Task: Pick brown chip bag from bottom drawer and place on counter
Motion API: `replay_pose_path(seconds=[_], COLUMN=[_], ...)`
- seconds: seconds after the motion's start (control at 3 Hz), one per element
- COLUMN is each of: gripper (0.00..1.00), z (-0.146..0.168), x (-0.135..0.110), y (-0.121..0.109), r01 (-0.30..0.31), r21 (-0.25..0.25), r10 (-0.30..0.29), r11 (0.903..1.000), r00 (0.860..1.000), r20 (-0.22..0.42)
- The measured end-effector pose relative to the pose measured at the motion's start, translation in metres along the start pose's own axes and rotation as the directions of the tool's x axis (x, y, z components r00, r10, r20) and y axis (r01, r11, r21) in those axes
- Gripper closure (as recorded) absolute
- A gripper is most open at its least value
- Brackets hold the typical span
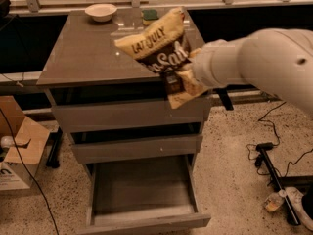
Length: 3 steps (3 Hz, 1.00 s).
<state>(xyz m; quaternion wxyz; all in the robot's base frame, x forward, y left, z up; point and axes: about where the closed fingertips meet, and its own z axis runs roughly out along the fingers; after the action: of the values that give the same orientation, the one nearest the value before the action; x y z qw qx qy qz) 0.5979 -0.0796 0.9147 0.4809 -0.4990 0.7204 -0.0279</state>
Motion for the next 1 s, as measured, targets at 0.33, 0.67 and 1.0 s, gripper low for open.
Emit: replay_pose_path(seconds=[0.33,0.67,1.0], gripper=[1.00,1.00,1.00], z=[0.029,0.060,0.083], x=[-0.035,-0.092,-0.124], y=[-0.014,-0.040,-0.055], r01=[0.125,0.278,0.338], r21=[-0.002,0.012,0.013], r10=[-0.125,-0.278,-0.337], r11=[0.9921,0.9606,0.9412], r00=[0.992,0.961,0.941], r20=[-0.022,-0.017,-0.007])
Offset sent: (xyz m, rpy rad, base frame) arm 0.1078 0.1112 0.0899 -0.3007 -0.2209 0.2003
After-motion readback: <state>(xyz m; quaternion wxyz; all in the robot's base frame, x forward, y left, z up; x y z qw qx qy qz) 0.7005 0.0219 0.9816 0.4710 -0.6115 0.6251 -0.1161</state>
